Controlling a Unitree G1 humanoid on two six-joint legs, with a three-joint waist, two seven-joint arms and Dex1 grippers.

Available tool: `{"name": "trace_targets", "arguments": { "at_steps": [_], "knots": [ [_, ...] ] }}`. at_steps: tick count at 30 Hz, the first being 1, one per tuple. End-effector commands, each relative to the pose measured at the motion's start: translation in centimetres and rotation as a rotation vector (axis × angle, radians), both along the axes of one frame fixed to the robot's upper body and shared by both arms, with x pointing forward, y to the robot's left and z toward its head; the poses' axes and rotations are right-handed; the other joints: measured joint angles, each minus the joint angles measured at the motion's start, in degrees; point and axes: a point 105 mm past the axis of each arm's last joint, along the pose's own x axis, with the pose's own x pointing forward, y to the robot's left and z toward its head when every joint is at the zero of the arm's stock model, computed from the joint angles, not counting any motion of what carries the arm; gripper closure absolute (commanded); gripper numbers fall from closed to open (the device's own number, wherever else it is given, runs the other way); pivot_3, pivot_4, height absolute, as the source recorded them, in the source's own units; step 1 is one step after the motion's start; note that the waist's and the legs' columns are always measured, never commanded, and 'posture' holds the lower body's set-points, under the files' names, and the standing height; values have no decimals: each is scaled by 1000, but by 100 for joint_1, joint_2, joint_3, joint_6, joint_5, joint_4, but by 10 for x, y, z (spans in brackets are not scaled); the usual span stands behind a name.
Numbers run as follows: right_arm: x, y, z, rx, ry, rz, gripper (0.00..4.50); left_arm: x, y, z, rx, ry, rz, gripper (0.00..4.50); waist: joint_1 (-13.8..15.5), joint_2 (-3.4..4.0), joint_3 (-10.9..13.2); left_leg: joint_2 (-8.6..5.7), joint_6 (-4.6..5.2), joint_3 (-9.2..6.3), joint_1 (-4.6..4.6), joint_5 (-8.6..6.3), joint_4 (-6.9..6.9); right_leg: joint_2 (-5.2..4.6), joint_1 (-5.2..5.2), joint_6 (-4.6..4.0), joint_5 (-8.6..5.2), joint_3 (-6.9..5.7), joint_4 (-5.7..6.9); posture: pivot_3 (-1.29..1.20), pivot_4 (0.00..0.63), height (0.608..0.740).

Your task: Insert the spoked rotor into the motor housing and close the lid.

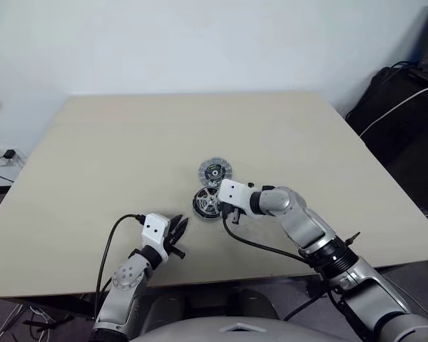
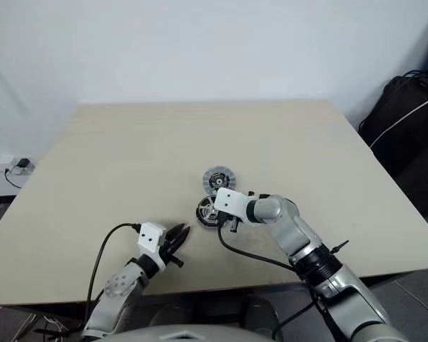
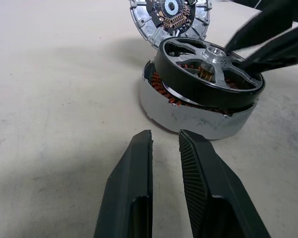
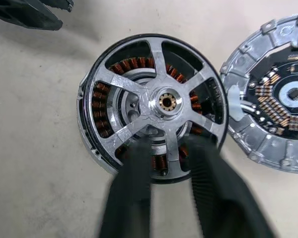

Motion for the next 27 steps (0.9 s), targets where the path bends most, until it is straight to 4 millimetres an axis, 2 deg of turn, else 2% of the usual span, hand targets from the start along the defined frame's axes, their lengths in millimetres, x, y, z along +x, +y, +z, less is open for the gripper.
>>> {"name": "trace_targets", "arguments": {
  "at_steps": [1,7,17,19,27],
  "knots": [
    [11,-2,12,16,-42,-23,4469,4,0,10,-18,-47,8,3589,1,0,0,0,0,0,0,0,0,0,0,0,0,0,0,0,0,740],
    [13,-5,15,22,-52,-33,4469,4,0,8,-19,-45,11,3589,1,0,0,0,-1,0,0,0,0,-1,0,0,0,0,0,0,0,740],
    [11,-8,51,108,-141,-43,4469,4,-2,10,-22,-49,1,3589,2,3,3,0,1,0,-2,-1,0,-1,-2,0,0,-1,0,0,0,740],
    [9,-13,51,97,-140,-54,4469,4,-3,11,-23,-49,-2,3589,9,2,3,0,2,0,-2,-1,0,-1,-1,0,0,-1,-1,0,0,740],
    [-7,-47,28,42,-63,-154,4469,4,-3,11,-23,-44,-8,3589,53,3,6,-1,9,1,-3,-6,0,-3,0,1,0,-1,-11,0,0,740]
  ]
}}
